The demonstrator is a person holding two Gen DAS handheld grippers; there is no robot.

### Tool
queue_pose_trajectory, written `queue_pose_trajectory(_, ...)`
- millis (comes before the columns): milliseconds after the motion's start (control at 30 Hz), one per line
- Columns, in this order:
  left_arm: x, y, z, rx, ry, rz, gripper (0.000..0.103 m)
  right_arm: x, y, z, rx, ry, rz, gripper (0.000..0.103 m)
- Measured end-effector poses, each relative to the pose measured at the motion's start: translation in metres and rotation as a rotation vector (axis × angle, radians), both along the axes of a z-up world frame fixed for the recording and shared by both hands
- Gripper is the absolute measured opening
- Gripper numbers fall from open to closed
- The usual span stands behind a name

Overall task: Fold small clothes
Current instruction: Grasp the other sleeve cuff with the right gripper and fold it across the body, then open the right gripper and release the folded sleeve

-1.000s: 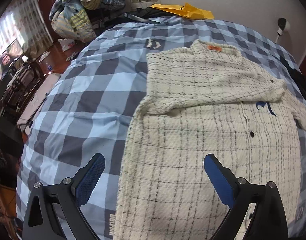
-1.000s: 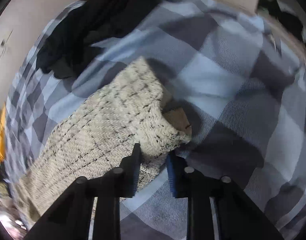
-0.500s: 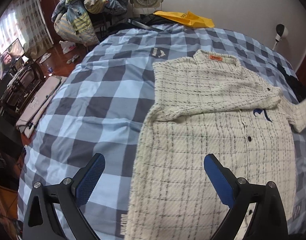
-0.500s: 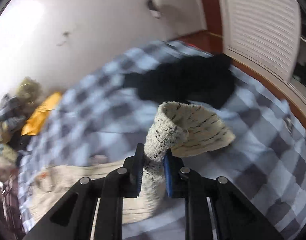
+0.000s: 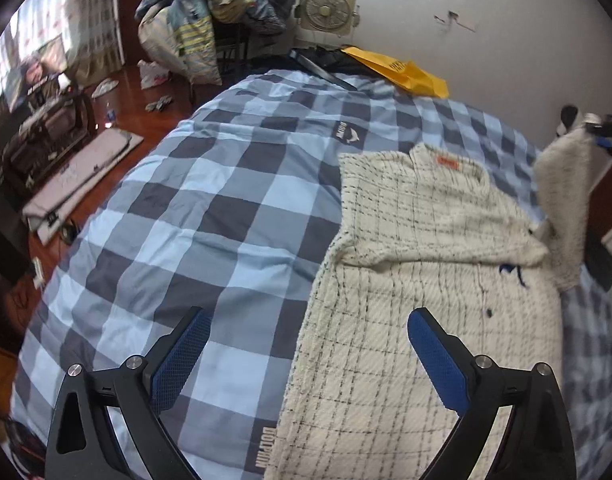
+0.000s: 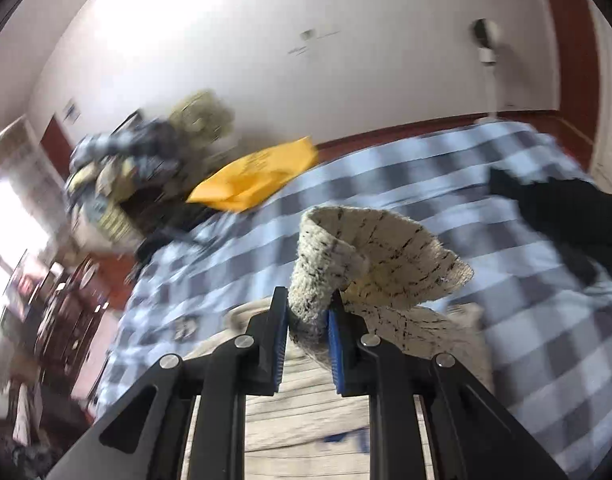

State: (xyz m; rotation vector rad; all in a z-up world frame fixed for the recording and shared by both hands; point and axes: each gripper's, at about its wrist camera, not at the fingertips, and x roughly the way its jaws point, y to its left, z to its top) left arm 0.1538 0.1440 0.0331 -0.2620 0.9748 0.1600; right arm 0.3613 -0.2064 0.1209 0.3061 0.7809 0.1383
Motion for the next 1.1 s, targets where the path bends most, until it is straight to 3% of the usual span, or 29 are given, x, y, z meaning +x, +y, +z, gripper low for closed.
queue_pose_trajectory(200, -0.004, 0.015, -0.002, -0.051, 0.01, 0.019, 0.1, 0.016, 0.108, -0.039, -0.015, 0.056, 0.115, 0.014)
queue_pose_trajectory(400, -0.004, 0.02, 0.002, -0.067, -0.008, 0.018, 0.1, 0.016, 0.185, -0.073, -0.048, 0.109, 0.175, 0.014)
queue_pose_trajectory(500, -0.003, 0.022, 0.0, -0.064, -0.003, 0.025, 0.1, 0.009, 0.221, -0.124, -0.063, 0.255, 0.25, 0.027)
queue_pose_trajectory(533, -0.003, 0.022, -0.001, -0.065, -0.002, 0.026, 0.1, 0.005, 0.229, -0.14, -0.055, 0.321, 0.285, 0.037)
queue_pose_trajectory(567, -0.004, 0.023, -0.001, -0.067, -0.003, 0.027, 0.1, 0.001, 0.232, -0.153, -0.025, 0.374, 0.325, 0.039)
queue_pose_trajectory(667, -0.006, 0.024, 0.001, -0.064, -0.011, 0.031, 0.1, -0.019, 0.231, -0.165, 0.046, 0.431, 0.393, 0.041)
queue_pose_trajectory(733, -0.007, 0.024, 0.004, -0.061, -0.025, 0.036, 0.1, -0.036, 0.222, -0.158, 0.051, 0.457, 0.415, 0.052)
queue_pose_trajectory(833, -0.006, 0.02, 0.003, -0.048, -0.029, 0.037, 0.1, -0.07, 0.181, -0.133, 0.099, 0.452, 0.456, 0.055)
queue_pose_trajectory(900, -0.004, 0.013, -0.001, -0.033, -0.027, 0.024, 0.1, -0.1, 0.138, -0.118, 0.002, 0.421, 0.352, 0.06)
queue_pose_trajectory(933, -0.003, 0.01, -0.003, -0.027, -0.026, 0.022, 0.1, -0.11, 0.127, -0.115, -0.051, 0.415, 0.305, 0.07)
queue_pose_trajectory(1000, 0.002, 0.0, -0.01, -0.01, -0.019, 0.001, 0.1, -0.145, 0.08, -0.11, -0.261, 0.396, 0.124, 0.075)
queue_pose_trajectory(1067, 0.01, -0.013, -0.018, 0.015, -0.013, -0.037, 0.1, -0.168, 0.045, -0.11, -0.322, 0.397, 0.019, 0.075)
queue_pose_trajectory(1100, 0.014, -0.02, -0.021, 0.032, -0.013, -0.057, 0.1, -0.183, 0.022, -0.114, -0.301, 0.404, -0.027, 0.075)
